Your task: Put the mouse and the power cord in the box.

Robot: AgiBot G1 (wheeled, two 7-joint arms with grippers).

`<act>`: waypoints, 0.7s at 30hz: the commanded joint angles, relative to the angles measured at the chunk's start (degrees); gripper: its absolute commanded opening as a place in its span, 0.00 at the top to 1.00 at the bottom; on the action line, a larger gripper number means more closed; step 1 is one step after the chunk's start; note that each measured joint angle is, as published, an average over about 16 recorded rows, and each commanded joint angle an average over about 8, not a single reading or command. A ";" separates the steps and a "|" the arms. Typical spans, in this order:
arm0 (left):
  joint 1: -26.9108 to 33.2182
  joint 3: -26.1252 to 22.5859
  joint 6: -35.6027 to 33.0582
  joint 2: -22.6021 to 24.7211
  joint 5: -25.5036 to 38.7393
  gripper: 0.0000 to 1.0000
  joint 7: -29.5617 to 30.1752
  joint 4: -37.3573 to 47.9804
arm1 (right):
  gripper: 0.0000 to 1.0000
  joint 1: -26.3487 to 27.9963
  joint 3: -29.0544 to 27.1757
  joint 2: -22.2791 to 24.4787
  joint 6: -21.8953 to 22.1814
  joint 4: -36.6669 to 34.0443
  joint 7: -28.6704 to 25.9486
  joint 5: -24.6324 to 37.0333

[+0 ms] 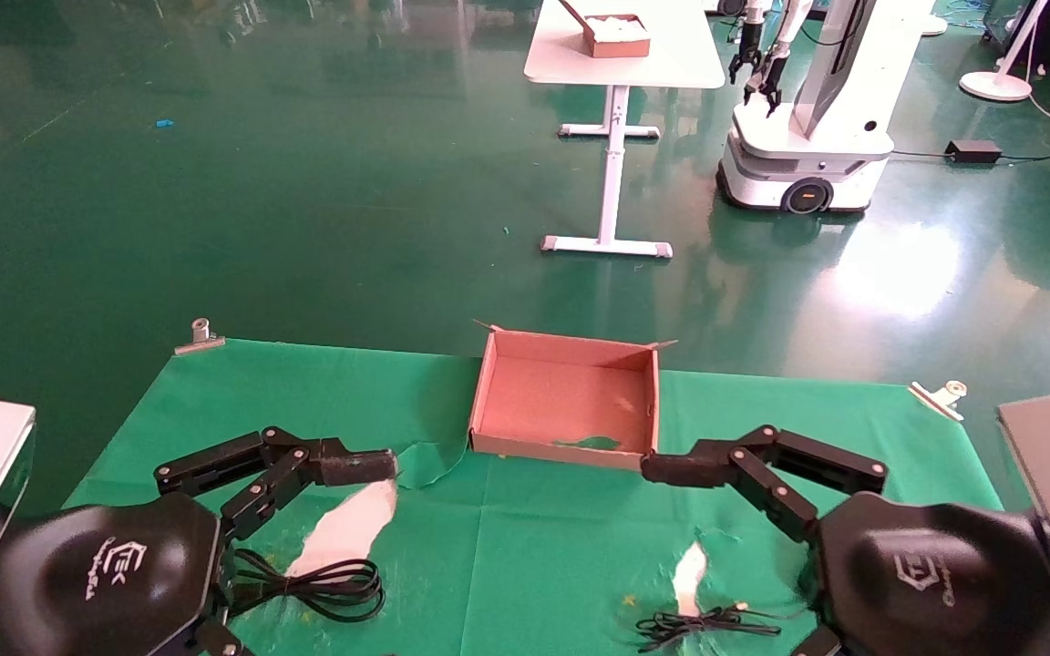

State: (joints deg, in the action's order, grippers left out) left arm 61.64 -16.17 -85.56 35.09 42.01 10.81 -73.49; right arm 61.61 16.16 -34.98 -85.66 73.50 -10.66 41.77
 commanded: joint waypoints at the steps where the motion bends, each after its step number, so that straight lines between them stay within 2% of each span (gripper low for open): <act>1: 0.00 0.00 0.00 0.00 0.00 0.00 0.00 0.00 | 0.00 0.00 0.00 0.00 0.00 0.00 0.00 0.00; 21: 0.00 0.00 0.00 0.00 0.00 0.00 0.00 0.00 | 0.00 0.00 0.00 0.00 0.00 0.00 0.00 0.00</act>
State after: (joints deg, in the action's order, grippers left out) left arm 61.63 -16.16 -85.57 35.08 42.02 10.80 -73.50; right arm 61.60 16.16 -34.96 -85.67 73.51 -10.66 41.78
